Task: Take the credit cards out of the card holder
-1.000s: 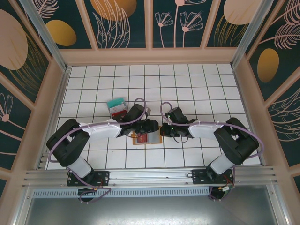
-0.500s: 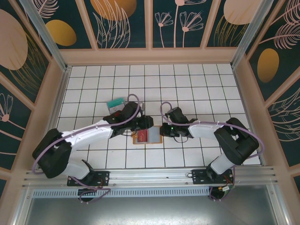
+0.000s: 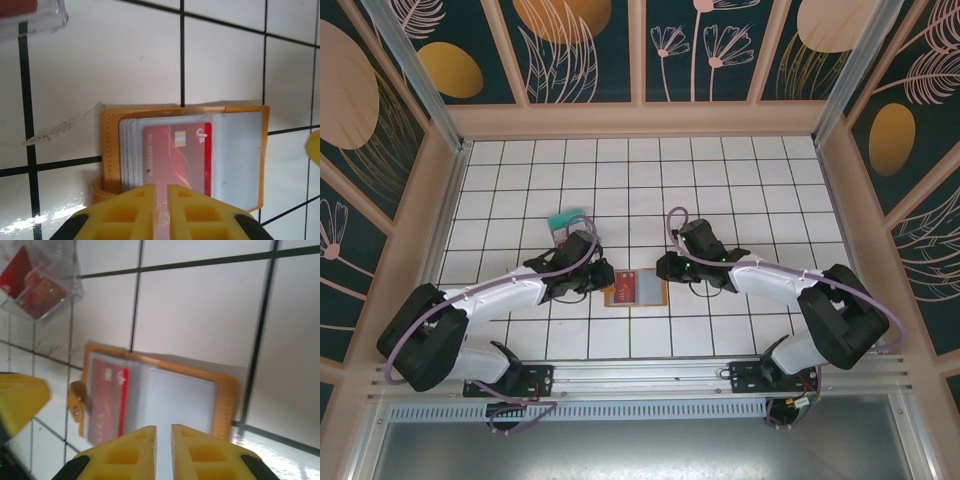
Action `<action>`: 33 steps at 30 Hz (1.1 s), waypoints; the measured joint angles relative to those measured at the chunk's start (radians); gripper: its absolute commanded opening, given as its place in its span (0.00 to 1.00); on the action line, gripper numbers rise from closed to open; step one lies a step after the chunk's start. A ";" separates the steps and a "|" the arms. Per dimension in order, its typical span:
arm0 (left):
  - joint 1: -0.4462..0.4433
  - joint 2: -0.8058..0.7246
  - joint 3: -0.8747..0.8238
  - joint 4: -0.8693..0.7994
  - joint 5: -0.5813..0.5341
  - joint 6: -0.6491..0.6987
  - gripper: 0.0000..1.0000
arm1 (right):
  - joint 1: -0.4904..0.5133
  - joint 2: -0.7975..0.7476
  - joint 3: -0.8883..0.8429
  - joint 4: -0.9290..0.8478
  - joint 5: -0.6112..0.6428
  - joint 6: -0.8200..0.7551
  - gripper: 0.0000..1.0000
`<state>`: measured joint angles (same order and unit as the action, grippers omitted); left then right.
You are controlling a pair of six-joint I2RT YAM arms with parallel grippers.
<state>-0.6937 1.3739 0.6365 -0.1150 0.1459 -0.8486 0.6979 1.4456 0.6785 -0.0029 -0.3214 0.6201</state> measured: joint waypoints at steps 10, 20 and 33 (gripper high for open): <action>0.000 0.079 -0.021 0.084 0.059 -0.001 0.12 | 0.030 0.144 0.013 0.102 -0.160 0.066 0.13; 0.000 0.101 -0.056 0.127 0.082 -0.010 0.11 | 0.040 0.220 0.044 0.136 -0.220 0.078 0.18; 0.000 0.101 -0.063 0.142 0.084 -0.020 0.11 | 0.050 0.293 0.074 0.148 -0.253 0.078 0.18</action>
<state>-0.6937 1.4746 0.5739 0.0265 0.2298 -0.8688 0.7479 1.7386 0.7528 0.1452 -0.5739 0.6979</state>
